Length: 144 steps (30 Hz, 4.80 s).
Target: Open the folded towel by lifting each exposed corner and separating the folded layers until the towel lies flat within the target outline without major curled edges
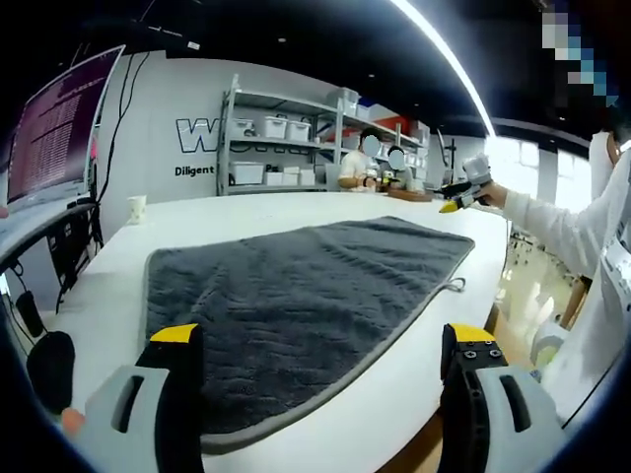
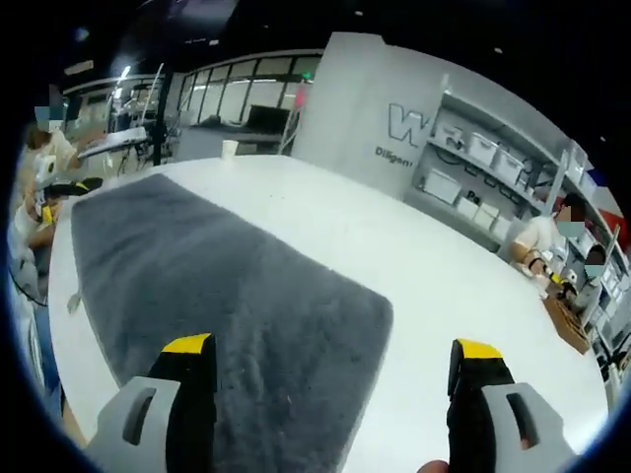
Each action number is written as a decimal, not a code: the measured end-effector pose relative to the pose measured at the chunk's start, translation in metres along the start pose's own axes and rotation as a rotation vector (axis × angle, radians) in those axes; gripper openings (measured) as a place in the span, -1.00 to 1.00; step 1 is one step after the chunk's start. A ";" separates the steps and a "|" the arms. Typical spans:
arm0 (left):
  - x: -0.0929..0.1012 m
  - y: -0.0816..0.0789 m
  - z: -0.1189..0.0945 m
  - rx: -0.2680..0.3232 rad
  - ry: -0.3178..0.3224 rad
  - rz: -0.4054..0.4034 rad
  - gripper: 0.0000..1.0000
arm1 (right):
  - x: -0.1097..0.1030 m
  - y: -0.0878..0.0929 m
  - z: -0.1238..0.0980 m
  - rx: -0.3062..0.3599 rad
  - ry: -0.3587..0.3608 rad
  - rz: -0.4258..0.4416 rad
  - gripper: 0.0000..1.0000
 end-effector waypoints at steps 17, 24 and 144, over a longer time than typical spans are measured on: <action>-0.006 -0.004 0.005 0.013 -0.008 0.005 0.99 | 0.050 -0.005 0.069 -0.045 -0.006 0.075 0.84; -0.015 -0.007 0.010 0.023 -0.028 -0.011 0.99 | 0.065 -0.002 0.093 -0.015 0.006 0.135 0.66; 0.014 -0.023 0.006 0.047 -0.009 -0.015 0.99 | -0.134 0.048 -0.054 0.282 0.114 0.260 0.98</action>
Point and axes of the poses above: the point that each gripper's makers call its tool centre point, and the gripper's own axes: z roughly forward along the fingers, x roughly to its right, y roughly out of its underside, the point moved 3 cm from there along -z, roughly backward along the fingers, and after that the axes turned 15 degrees about -y, right-handed, at the moved point
